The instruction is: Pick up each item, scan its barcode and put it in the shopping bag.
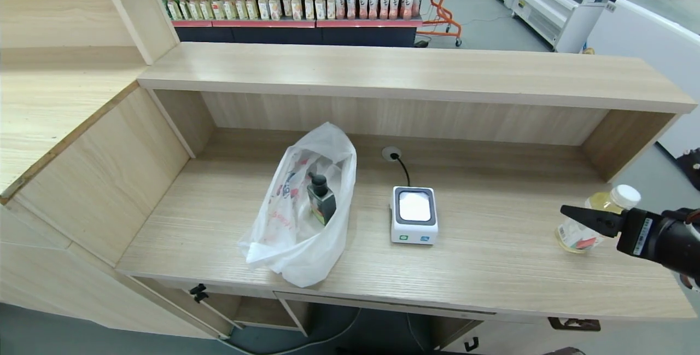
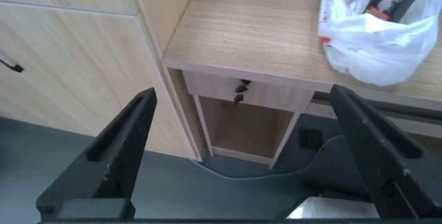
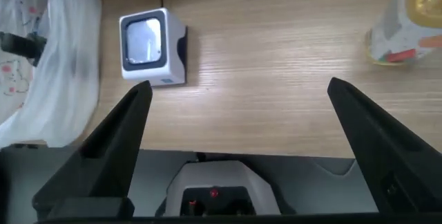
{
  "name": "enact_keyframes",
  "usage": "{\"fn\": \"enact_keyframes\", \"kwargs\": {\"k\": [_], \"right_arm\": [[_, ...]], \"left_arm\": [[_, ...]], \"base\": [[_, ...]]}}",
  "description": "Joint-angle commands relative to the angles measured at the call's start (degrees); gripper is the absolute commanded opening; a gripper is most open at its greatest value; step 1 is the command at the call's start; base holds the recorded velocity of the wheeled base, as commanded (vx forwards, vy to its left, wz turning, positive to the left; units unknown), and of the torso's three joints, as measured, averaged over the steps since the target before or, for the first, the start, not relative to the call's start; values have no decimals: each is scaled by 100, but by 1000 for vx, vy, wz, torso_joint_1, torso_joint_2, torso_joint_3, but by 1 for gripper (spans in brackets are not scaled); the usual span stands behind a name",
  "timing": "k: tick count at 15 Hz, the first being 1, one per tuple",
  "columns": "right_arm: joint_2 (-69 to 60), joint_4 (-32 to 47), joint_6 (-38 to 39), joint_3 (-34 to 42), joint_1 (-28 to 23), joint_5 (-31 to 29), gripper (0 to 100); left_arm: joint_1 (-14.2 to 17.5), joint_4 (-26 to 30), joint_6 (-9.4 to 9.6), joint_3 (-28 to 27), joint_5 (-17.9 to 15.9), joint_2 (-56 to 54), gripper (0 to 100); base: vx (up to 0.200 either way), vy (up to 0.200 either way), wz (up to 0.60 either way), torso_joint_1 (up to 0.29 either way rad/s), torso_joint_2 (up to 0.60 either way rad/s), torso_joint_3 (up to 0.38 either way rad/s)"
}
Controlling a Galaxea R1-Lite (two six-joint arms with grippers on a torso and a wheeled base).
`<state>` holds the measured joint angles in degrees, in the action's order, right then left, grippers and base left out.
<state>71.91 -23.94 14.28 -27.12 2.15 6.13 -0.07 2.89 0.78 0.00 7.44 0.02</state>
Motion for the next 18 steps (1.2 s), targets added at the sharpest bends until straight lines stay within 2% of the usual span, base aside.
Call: {"fn": "enact_keyframes", "kwargs": {"k": [1, 3, 6, 9, 13, 14, 17, 18], "right_arm": [[-195, 100, -4, 84, -30, -16, 100], [-230, 188, -171, 128, -179, -51, 100], [-230, 206, -856, 216, -434, -446, 100], [-230, 206, -1252, 612, -645, -587, 100], [33, 162, -1261, 884, -663, -534, 100], [174, 144, -1173, 849, -663, -525, 100], [534, -453, -1023, 928, -645, -218, 100], [763, -893, -1032, 1025, -619, -95, 100]], "left_arm": [[-1, 1, 1, 0, 3, -2, 100], [-1, 1, 1, 0, 3, -2, 100], [-1, 1, 1, 0, 3, -2, 100], [-1, 1, 1, 0, 3, -2, 100], [-1, 1, -8, 0, 3, -2, 100], [-1, 1, -8, 0, 3, -2, 100], [-1, 1, -8, 0, 3, -2, 100], [-1, 1, -8, 0, 3, -2, 100]], "base": [[0, -200, 0, 2, -2, 12], [0, -200, 0, 2, 2, 2], [0, -200, 0, 7, 2, 2], [0, -200, 0, 5, 2, 4], [0, -200, 0, -1, 2, 0], [0, 0, 0, 0, 0, 0], [0, 0, 0, 0, 0, 0], [0, 0, 0, 0, 0, 0]]}}
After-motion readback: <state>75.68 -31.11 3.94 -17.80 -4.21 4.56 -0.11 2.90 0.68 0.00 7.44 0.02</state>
